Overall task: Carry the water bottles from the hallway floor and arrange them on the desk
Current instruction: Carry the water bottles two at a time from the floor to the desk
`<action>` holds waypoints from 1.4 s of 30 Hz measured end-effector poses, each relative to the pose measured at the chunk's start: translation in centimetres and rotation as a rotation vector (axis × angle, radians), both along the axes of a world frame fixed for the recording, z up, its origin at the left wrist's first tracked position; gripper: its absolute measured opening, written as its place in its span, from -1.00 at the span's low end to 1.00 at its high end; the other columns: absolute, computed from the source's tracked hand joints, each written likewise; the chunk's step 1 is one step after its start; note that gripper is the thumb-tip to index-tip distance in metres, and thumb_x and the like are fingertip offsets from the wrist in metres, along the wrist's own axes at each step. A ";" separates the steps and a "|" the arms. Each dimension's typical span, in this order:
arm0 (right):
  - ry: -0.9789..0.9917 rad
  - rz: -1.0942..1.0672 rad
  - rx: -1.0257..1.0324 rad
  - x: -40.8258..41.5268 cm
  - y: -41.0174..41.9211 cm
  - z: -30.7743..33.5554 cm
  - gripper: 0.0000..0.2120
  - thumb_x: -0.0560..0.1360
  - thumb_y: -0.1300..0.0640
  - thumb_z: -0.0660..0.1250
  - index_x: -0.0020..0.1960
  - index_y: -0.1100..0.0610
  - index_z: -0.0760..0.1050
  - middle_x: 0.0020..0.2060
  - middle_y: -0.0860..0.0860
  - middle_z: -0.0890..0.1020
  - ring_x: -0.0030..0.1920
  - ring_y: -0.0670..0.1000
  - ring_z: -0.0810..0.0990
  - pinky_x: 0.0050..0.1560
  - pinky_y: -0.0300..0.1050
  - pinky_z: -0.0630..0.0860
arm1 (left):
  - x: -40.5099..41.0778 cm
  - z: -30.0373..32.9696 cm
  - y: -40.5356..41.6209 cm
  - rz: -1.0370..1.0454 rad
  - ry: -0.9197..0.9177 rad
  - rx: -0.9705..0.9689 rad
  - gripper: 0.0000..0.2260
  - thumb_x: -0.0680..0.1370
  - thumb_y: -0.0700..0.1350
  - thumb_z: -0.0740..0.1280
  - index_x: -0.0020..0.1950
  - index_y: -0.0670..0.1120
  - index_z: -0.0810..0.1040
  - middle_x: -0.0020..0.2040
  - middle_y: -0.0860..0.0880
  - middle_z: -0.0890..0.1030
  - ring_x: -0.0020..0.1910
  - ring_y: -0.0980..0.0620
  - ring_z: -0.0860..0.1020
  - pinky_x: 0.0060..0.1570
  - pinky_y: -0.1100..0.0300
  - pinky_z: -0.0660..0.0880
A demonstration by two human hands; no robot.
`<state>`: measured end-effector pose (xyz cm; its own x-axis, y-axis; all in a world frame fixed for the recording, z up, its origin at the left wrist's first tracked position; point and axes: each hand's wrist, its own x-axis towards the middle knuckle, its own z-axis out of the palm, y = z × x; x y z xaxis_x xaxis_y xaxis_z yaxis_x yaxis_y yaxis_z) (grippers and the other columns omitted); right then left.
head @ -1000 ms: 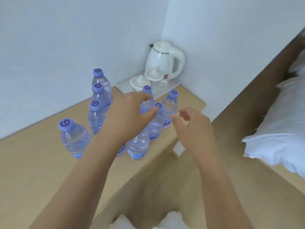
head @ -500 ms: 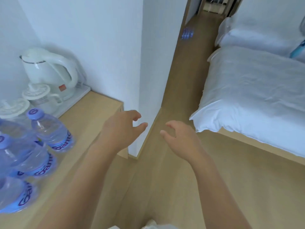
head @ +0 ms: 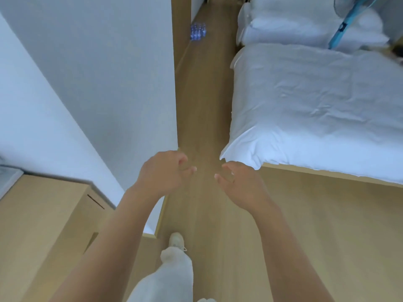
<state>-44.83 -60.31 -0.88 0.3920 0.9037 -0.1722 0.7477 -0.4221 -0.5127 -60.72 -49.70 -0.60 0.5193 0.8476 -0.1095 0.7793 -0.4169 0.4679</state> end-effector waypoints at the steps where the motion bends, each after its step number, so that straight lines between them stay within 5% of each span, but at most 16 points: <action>1: -0.003 -0.012 0.002 0.9 1.4 -0.2 -0.59 0.56 -0.08 0.21 0.33 0.09 0.39 0.25 0.00 0.48 0.19 0.00 0.47 0.05 -0.14 0.37 | 1.0 -0.2 1.6 -0.016 -0.001 -0.004 -0.72 0.51 0.17 0.28 0.08 0.02 0.53 0.01 0.09 0.58 0.01 0.05 0.52 -0.05 0.18 0.40; 21: -0.020 -0.124 -0.078 16.5 32.6 -2.6 -0.63 0.55 -0.04 0.20 0.19 0.22 0.45 0.16 0.09 0.53 0.17 0.09 0.46 0.09 -0.05 0.40 | 17.9 -1.4 34.0 -0.150 0.038 -0.041 -0.67 0.52 0.16 0.26 0.17 0.01 0.52 0.07 0.10 0.56 0.05 0.08 0.50 -0.05 0.19 0.35; 42: -0.060 0.039 -0.078 48.1 65.2 -3.4 -0.56 0.57 -0.07 0.18 0.38 0.11 0.36 0.32 0.02 0.45 0.32 0.03 0.40 0.27 -0.10 0.33 | 47.2 -3.0 65.8 -0.062 0.081 -0.169 -0.61 0.53 0.15 0.26 0.27 -0.02 0.49 0.19 0.04 0.57 0.13 0.04 0.53 0.14 0.04 0.47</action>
